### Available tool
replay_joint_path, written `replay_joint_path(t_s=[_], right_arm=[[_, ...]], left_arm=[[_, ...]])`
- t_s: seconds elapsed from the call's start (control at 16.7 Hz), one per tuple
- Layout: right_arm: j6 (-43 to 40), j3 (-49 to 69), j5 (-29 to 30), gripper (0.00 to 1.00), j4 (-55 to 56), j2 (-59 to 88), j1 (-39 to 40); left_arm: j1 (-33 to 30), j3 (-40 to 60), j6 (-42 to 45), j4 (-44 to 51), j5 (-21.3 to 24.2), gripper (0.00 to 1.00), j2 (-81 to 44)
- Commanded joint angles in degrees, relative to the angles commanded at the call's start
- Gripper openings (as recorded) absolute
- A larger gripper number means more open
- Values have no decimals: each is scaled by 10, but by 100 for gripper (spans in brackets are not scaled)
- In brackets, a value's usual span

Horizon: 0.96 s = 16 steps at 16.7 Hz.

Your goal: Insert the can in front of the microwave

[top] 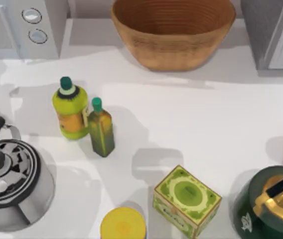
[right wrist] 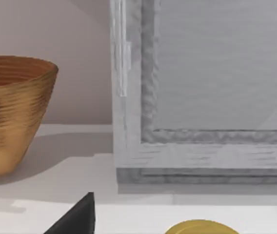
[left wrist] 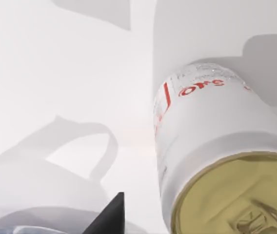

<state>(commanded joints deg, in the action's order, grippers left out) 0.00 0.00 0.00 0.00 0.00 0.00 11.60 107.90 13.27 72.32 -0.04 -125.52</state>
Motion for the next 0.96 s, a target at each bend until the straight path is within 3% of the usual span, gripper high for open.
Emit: replay_joint_path(t_s=[0.54,0.96], right_arm=[[0,0,0,100,0,0,0],[0,0,0,100,0,0,0]], left_arm=[[-1,2,0,2,0,100,0],[-1,92,-1,91,0,100,-1]])
